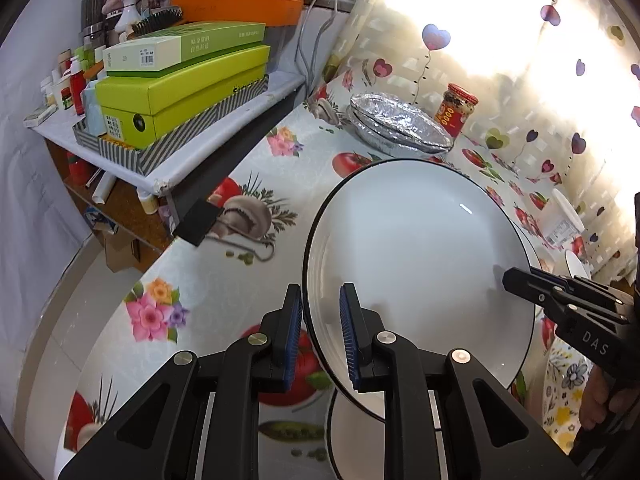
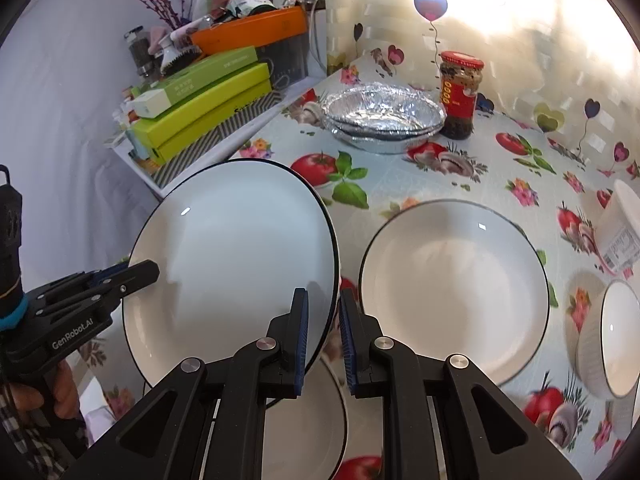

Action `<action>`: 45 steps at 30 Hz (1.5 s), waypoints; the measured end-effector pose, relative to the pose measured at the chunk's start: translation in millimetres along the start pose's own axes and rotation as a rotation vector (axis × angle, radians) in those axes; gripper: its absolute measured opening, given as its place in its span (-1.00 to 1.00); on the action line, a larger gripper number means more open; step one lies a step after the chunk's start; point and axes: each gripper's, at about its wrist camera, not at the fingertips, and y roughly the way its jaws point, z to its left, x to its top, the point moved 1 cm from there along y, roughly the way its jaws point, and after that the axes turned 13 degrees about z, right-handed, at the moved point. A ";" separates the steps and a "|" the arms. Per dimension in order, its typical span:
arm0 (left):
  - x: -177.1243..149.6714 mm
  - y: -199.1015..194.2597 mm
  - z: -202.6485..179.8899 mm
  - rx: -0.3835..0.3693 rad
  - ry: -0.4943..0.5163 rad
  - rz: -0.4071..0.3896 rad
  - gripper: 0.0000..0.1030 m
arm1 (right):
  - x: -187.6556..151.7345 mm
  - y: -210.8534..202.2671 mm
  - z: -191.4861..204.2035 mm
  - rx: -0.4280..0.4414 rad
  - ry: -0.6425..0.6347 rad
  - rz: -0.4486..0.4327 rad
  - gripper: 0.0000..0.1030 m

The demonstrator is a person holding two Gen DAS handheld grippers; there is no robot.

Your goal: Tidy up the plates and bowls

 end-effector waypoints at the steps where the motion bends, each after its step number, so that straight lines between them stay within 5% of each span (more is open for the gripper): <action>1: -1.8 -0.3 -0.1 -0.001 0.000 0.002 -0.61 | -5.3 -0.7 0.4 0.002 0.004 0.001 -0.70; 20: -41.8 0.8 -6.1 -0.012 0.045 0.039 -0.61 | -69.2 -9.0 5.1 0.014 0.070 0.007 -0.70; 45: -62.4 13.5 -20.3 0.044 0.107 0.072 -0.61 | -102.3 -2.9 1.5 -0.049 0.097 0.013 -0.70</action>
